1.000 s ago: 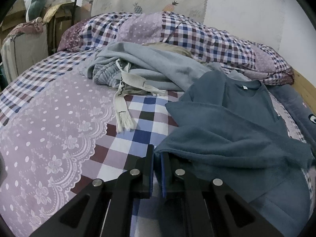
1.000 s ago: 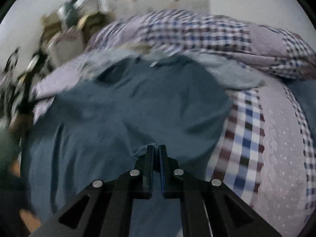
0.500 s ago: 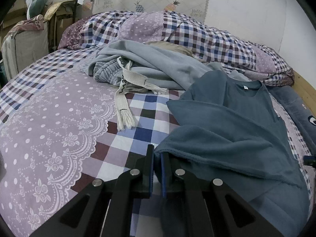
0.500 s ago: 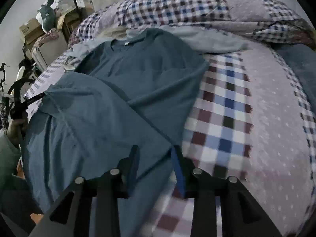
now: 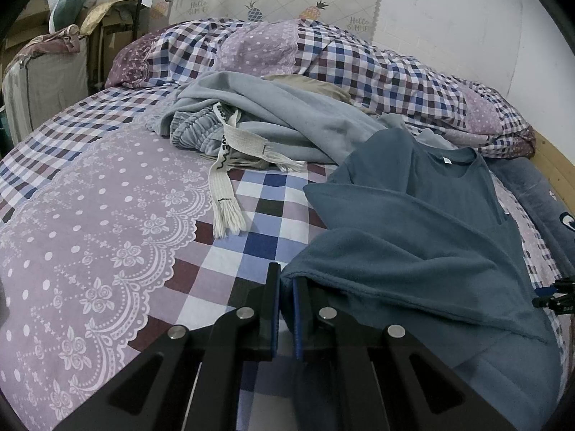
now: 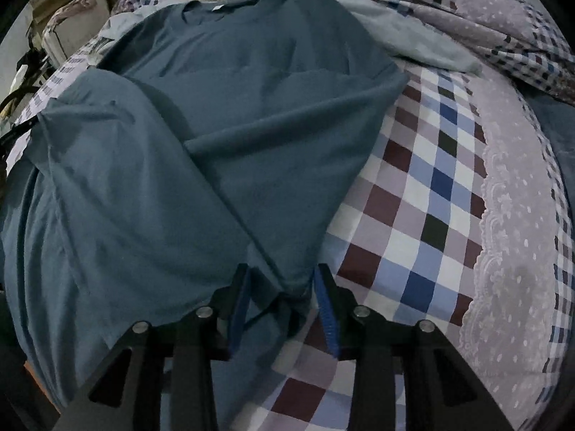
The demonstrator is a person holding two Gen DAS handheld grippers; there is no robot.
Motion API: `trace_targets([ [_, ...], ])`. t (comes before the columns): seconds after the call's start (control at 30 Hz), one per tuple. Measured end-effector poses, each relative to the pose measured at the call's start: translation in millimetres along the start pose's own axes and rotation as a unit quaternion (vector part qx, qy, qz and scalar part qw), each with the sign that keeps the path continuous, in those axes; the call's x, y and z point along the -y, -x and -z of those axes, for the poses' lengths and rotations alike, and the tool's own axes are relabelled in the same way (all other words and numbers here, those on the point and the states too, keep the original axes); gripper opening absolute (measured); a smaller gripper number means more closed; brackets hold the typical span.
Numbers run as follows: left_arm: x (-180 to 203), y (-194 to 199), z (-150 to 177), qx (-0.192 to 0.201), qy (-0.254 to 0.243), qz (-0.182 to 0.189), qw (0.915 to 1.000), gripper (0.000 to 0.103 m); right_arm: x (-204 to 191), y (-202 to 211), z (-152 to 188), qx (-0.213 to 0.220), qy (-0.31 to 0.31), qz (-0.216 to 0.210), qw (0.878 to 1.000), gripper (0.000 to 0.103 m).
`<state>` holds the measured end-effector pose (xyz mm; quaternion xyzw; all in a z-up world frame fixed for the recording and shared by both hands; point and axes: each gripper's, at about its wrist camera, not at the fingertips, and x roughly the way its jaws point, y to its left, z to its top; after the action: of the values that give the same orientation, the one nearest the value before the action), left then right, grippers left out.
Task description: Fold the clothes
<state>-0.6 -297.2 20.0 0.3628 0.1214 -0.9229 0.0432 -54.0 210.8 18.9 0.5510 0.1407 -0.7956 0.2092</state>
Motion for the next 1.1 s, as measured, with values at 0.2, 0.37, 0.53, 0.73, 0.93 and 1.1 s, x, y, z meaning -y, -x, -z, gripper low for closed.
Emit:
trace_targets([
  [0.2,1,-1,0,0.001,-0.001,-0.003,1.0000,0.005,-3,2,1,-0.005,0.015,-0.013,1.000,0.027],
  [0.37,0,0,0,0.002,-0.001,-0.002,1.0000,0.005,-14,24,4,0.032,0.039,0.012,0.999,0.014],
  [0.53,0,0,0,0.002,0.000,-0.001,1.0000,0.005,-16,33,3,0.018,0.047,0.024,0.998,0.018],
  [0.73,0,0,-1,0.001,0.001,0.000,1.0000,0.005,-10,28,-5,-0.001,0.040,0.048,0.998,0.019],
  [0.93,1,0,0,0.002,-0.001,-0.002,1.0000,0.005,-23,29,-1,0.003,0.047,0.039,0.998,0.029],
  [1.1,0,0,0,0.004,0.002,0.001,1.0000,0.005,-38,17,-2,-0.004,0.062,0.044,0.997,0.018],
])
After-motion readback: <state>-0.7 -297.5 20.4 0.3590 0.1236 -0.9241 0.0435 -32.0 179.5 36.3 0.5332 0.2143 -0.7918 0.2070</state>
